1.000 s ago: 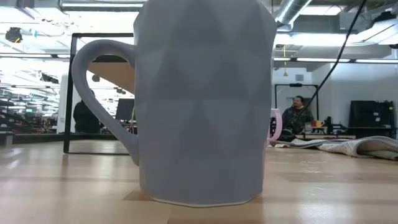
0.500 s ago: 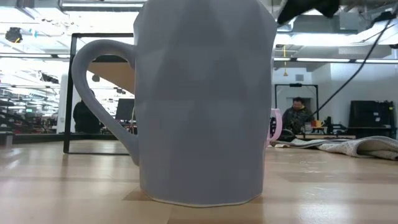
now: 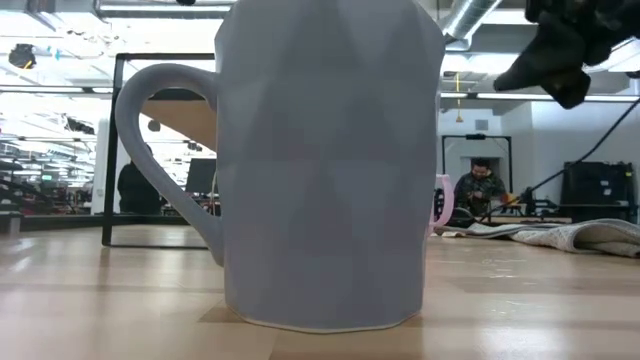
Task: Stack small to large cups/mugs on shelf
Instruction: Put the blue mug on the shelf
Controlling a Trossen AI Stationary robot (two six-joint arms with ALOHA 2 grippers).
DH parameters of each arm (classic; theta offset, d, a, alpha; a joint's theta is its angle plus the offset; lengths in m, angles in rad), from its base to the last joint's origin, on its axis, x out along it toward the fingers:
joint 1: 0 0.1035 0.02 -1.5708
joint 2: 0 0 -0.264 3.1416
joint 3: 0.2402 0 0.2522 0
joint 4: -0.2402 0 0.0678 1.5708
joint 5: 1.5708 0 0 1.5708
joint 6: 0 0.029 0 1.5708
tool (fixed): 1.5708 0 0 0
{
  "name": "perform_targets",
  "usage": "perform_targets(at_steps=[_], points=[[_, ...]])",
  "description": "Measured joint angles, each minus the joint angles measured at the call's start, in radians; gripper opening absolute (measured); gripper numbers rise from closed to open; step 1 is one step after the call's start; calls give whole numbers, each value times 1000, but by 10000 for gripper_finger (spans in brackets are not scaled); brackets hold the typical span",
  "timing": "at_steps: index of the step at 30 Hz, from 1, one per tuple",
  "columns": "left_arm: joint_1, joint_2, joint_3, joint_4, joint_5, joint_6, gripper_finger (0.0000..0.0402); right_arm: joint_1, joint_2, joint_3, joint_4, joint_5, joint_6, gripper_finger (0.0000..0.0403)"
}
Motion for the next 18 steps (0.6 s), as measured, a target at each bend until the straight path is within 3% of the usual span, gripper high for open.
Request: perform_targets(at_steps=[11,18], points=[[0,2,0,24,7,-60,82,-23,-79,-23,-19,13,-93,18],[0,2,0,12,-30,-99,158,-74,-76,-23,-43,3,-105,21]])
